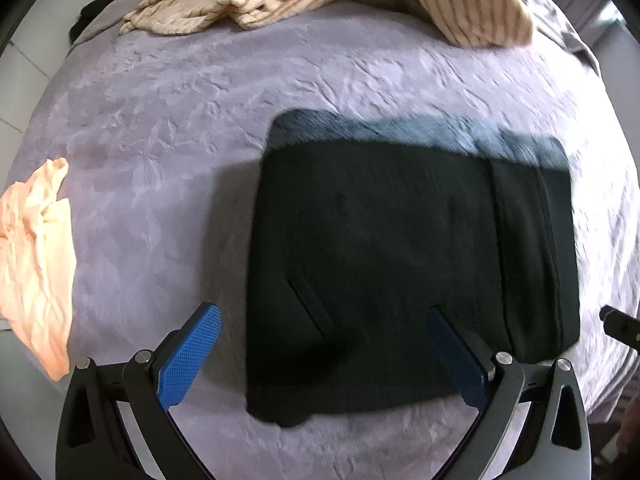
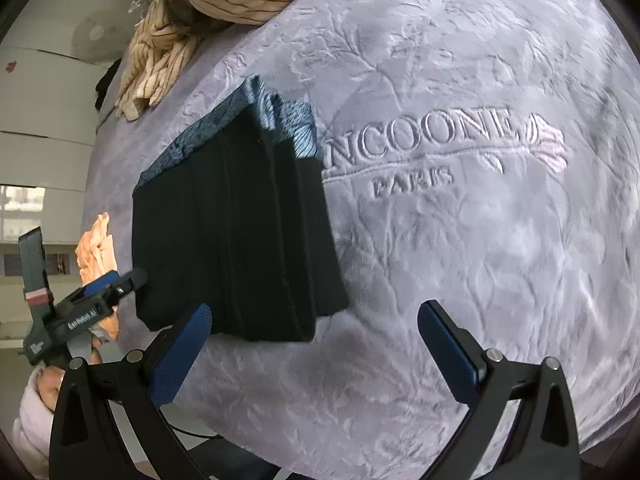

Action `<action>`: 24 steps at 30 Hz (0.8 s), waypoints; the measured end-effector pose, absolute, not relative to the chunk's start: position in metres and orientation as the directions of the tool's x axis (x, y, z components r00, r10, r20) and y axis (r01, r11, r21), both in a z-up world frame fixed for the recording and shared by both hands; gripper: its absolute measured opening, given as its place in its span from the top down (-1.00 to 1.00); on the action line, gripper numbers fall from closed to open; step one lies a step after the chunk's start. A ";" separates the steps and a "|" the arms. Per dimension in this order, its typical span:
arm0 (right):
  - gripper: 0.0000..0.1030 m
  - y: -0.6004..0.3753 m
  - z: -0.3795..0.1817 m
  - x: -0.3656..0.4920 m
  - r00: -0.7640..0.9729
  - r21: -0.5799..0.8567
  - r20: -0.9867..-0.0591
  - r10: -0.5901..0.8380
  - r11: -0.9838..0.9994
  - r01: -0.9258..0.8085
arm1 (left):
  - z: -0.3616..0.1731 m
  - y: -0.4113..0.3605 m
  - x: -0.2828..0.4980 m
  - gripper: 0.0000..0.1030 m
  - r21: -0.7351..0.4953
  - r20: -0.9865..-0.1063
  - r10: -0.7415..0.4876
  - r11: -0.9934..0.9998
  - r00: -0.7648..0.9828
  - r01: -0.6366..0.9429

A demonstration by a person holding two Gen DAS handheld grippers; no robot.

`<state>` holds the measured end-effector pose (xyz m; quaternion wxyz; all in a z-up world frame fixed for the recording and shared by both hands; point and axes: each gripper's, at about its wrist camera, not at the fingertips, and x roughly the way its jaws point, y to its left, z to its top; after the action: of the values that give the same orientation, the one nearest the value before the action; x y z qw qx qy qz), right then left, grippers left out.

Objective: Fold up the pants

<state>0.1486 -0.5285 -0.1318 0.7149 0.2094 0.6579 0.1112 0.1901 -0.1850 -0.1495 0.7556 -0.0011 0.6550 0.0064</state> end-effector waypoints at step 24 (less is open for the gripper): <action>-0.89 -0.513 -0.227 0.224 0.041 0.791 -0.606 0.795 0.596 0.141 | -0.228 -0.152 0.231 -0.96 -0.431 -0.894 -0.430 0.902 0.130 0.015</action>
<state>0.2238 -0.5126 -0.2266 0.6223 0.3649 0.6408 0.2627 0.2308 -0.1521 -0.2276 0.7342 -0.1613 0.6419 -0.1515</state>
